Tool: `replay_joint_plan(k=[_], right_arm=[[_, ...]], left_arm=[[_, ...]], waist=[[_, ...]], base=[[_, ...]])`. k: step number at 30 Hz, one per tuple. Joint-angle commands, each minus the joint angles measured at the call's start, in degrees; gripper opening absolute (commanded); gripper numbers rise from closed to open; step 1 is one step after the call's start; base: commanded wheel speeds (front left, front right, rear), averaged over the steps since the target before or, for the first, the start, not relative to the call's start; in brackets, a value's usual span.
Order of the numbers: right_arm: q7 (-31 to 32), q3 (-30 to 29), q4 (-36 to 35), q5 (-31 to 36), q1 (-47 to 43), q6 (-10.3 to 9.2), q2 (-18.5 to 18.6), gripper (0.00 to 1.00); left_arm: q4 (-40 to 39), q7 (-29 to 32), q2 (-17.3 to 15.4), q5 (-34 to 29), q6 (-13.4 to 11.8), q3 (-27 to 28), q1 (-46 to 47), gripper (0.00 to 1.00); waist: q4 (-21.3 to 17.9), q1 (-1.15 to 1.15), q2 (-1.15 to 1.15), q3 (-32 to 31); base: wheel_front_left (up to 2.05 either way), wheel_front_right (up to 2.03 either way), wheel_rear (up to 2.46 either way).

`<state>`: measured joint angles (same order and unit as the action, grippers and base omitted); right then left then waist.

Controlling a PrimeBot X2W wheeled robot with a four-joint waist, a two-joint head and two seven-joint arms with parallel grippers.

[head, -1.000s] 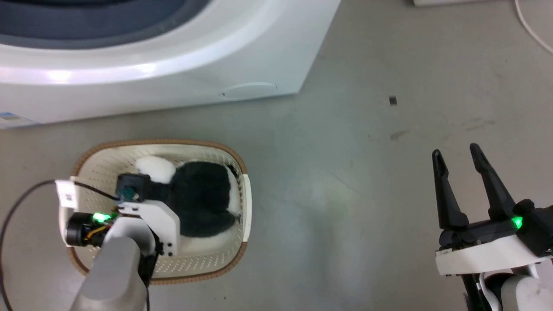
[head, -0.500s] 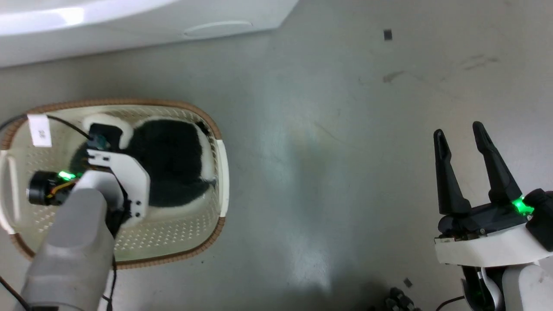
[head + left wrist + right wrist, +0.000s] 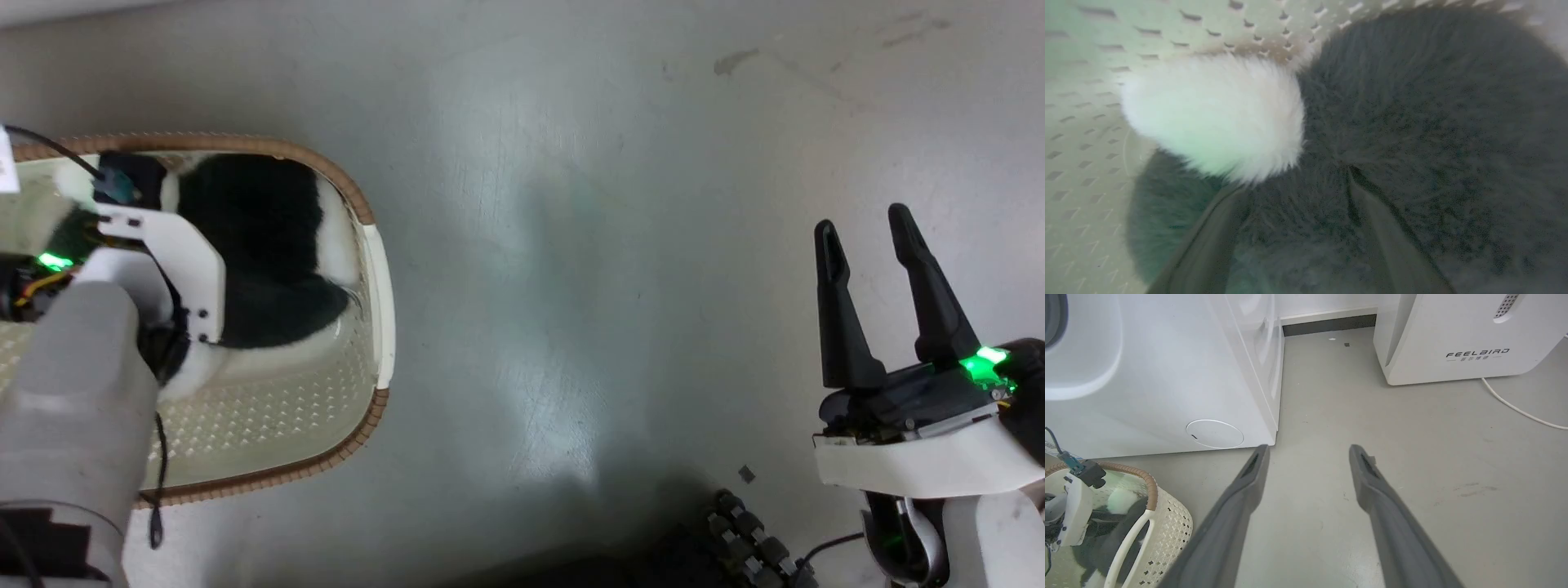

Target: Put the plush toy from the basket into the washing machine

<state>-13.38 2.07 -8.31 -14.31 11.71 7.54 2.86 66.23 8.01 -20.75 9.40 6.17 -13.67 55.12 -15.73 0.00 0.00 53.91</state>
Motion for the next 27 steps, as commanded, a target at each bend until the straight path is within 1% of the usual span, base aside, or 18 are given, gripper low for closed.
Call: replay_joint_plan(k=[1, 4, 5, 6, 10, 16, 21, 27], right_arm=[[-0.66, 0.17, -0.48, -0.55, 1.47, -0.05, 0.01, 1.00], [-1.02, 0.17, -0.73, -0.97, 1.96, -0.05, 0.01, 1.00], [-1.13, 0.12, -0.82, -1.09, 2.09, -0.05, 0.01, 1.00], [-1.25, 0.08, -0.93, -1.17, 2.23, -0.05, 0.01, 1.00], [-1.62, -0.07, -0.98, -1.17, 2.72, -0.05, 0.01, 1.00], [-1.62, -0.74, -0.44, -0.89, 2.80, -0.05, 0.01, 1.00], [-1.62, -1.27, 0.51, 0.14, 2.30, -0.05, 0.01, 1.00], [-1.62, -2.10, 2.34, 1.46, 0.81, -0.05, 0.01, 1.00]], left_arm=[[2.69, 0.72, -0.20, 0.37, 0.28, -0.70, 0.04, 1.00], [4.48, 0.65, -0.72, 0.96, 0.59, -1.36, 1.18, 1.00], [5.05, 0.76, -0.85, 1.16, 0.68, -1.57, 1.58, 0.58], [5.65, 0.87, -0.95, 1.35, 0.79, -1.85, 1.99, 0.00], [7.25, -0.21, -0.81, 2.24, 1.16, -2.88, 3.02, 0.00], [7.23, -3.25, 0.18, 3.38, 1.26, -3.51, 1.33, 0.00], [7.31, -6.19, 1.61, 4.85, 1.29, -3.69, -1.87, 0.00], [7.37, -9.90, 4.79, 7.29, 1.31, -4.33, -7.39, 0.00]], waist=[[-0.60, 0.00, 0.00, 1.17], [-1.01, 0.00, 0.00, 2.52], [-1.11, 0.00, 0.00, 2.99], [-1.20, 0.00, 0.00, 3.47], [-1.10, 0.00, 0.00, 4.42], [-0.07, 0.00, 0.00, 1.11], [0.74, 0.00, 0.00, -4.34], [2.32, 0.00, 0.00, -13.10]], base=[[0.00, 0.00, 0.00], [0.00, 0.00, 0.00], [0.00, 0.00, 0.00], [0.00, 0.00, 0.00], [0.00, 0.00, 0.00], [0.00, 0.00, 0.00], [0.00, 0.00, 0.00], [0.00, 0.00, 0.00]])
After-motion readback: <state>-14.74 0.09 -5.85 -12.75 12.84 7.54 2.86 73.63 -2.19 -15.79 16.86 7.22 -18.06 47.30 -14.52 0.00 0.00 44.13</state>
